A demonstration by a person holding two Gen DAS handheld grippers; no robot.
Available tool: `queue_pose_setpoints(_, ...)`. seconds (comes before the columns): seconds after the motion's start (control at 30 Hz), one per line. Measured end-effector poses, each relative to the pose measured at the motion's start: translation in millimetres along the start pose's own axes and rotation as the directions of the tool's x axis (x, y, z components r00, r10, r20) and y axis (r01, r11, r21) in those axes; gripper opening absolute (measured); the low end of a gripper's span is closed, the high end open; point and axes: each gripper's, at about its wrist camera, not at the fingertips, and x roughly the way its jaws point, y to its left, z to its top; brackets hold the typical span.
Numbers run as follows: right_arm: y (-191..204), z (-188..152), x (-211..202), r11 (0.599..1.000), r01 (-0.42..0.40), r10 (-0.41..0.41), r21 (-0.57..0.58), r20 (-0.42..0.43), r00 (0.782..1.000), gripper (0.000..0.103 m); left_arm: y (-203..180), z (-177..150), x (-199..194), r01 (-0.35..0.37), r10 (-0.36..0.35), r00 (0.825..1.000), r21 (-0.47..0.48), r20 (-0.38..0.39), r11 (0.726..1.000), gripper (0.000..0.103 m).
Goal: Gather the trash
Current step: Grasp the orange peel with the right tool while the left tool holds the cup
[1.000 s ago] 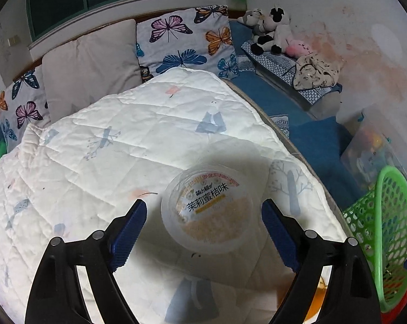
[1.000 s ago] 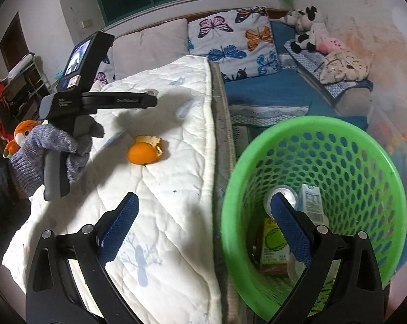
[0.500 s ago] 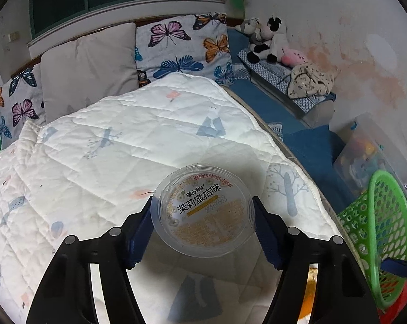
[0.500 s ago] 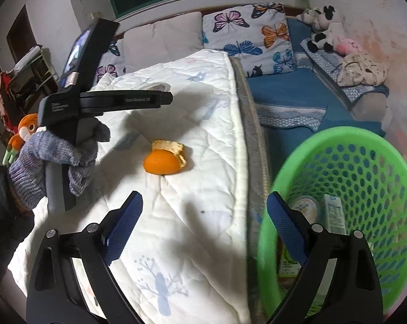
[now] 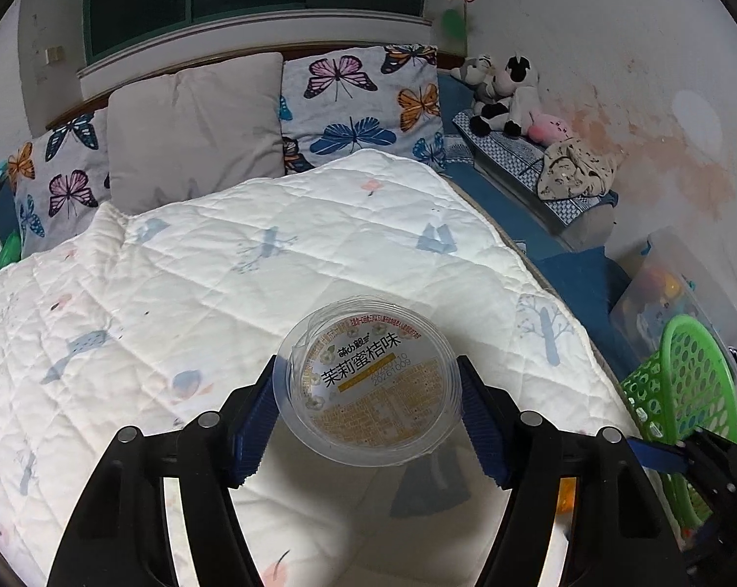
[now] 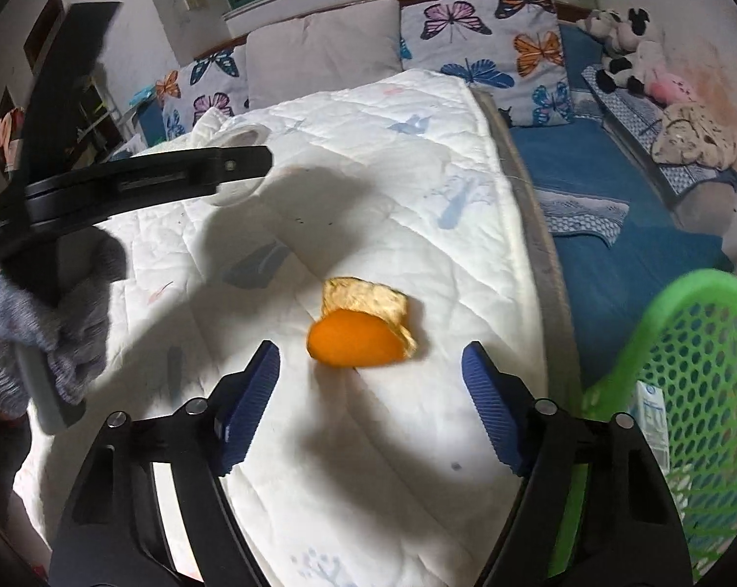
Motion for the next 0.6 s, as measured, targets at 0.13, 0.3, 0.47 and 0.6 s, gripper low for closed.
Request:
queue_pose_setpoints(0.13,5,3,13,0.999,0.041,-0.041,-0.015,-0.017,0.999,0.069,7,-6,-6,-0.007,0.007,1.000,0.004,0.002,1.000,0.066)
queue_pose_setpoints(0.3,8,3,16,0.994,0.102,-0.102,-0.047,-0.011,0.995,0.058,13,-13,-11,-0.008,0.008,1.000,-0.001,0.001,1.000,0.066)
queue_pose_setpoints(0.47,7,0,10,0.993,0.108,-0.109,-0.048,-0.002,0.994,0.047,12,-18,-15,-0.002,0.002,1.000,-0.004,0.000,1.000,0.066)
queue_pose_setpoints(0.6,6,-4,-1,0.996,0.089,-0.089,-0.028,0.009,0.996,0.045,6,-22,-22,0.002,-0.002,1.000,0.003,0.001,1.000,0.066)
